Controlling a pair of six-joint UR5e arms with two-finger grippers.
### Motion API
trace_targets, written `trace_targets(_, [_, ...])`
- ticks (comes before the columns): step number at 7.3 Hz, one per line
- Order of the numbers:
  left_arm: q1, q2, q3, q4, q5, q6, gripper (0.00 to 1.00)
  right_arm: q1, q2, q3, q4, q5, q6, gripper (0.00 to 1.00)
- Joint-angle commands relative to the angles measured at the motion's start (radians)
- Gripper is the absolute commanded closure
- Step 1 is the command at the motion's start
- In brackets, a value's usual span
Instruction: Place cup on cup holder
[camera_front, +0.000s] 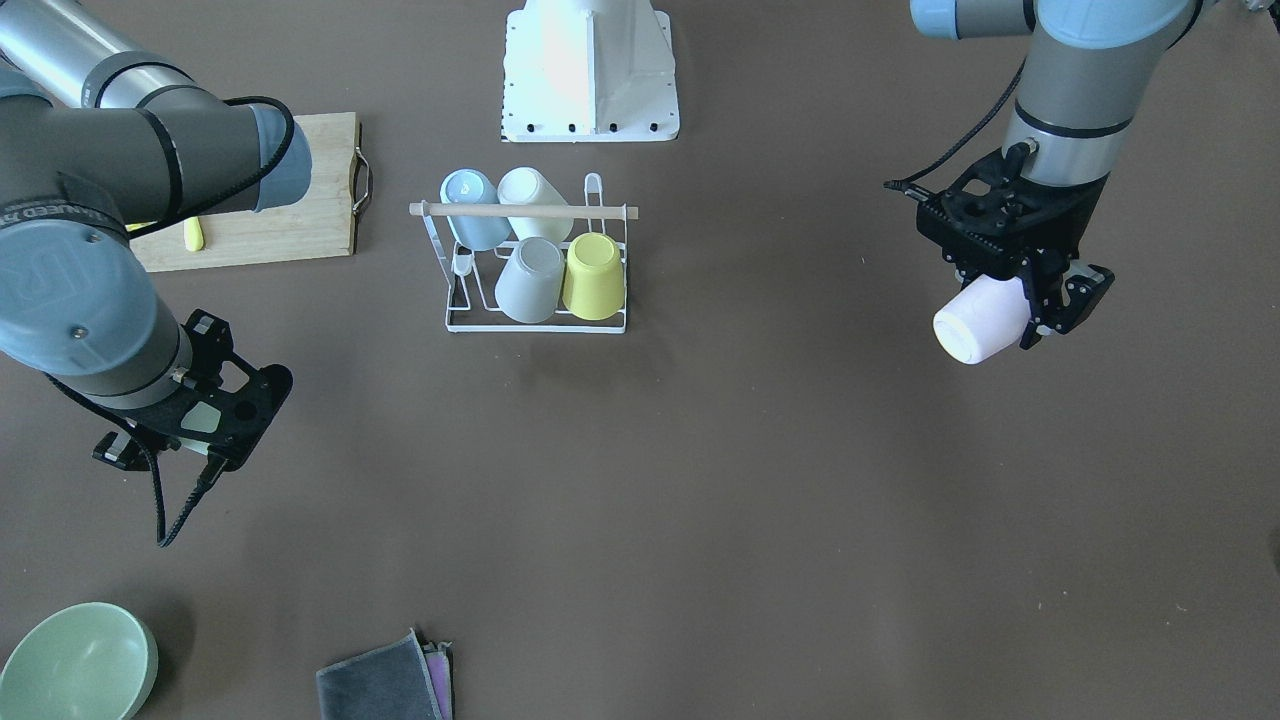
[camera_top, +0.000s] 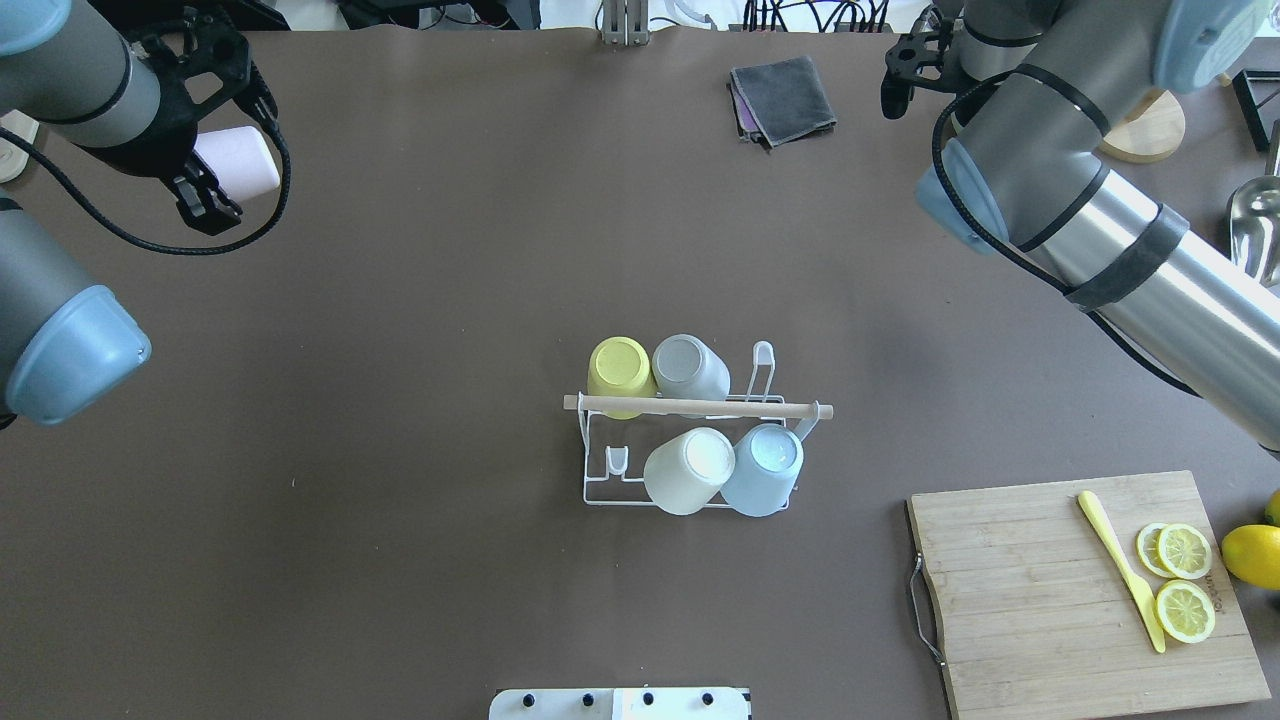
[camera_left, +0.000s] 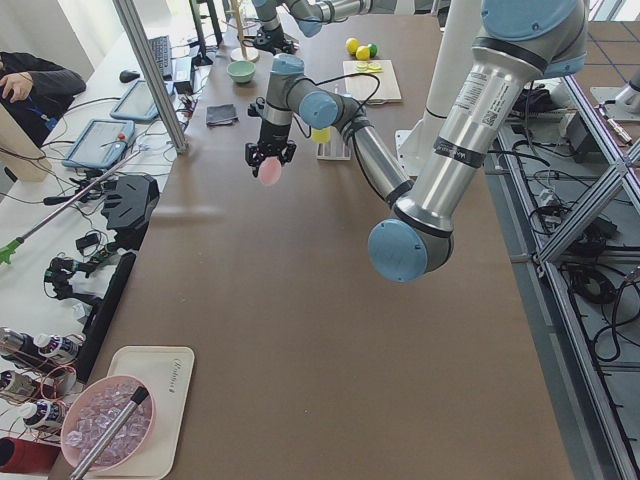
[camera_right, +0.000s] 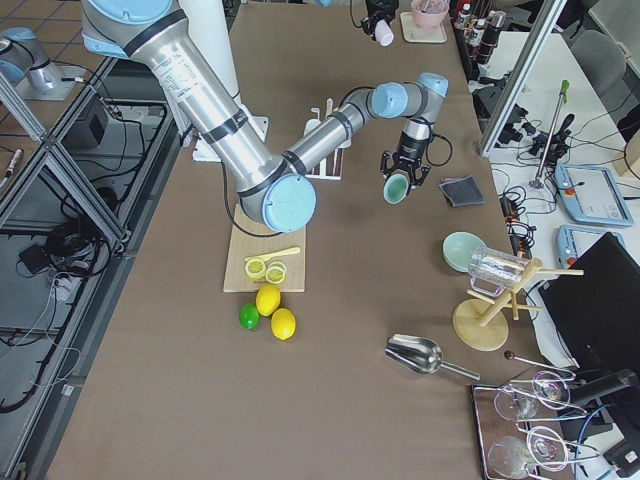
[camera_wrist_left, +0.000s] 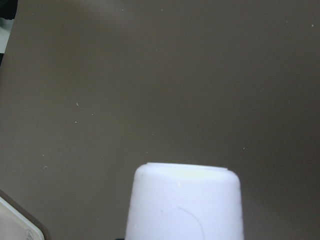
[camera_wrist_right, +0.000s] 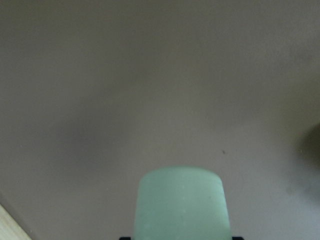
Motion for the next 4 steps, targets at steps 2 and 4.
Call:
trace_targets(2, [0.004,0.046,-0.013,-0.311,-0.002,-0.03,0.99,0.037,-0.106,0.006,0.435,0.37,0.093,0.83])
trace_targets(4, [0.052,0.138,-0.013,-0.715,0.0,-0.207,0.99,0.04,-0.12,0.002,0.662,0.479,0.193,0.84])
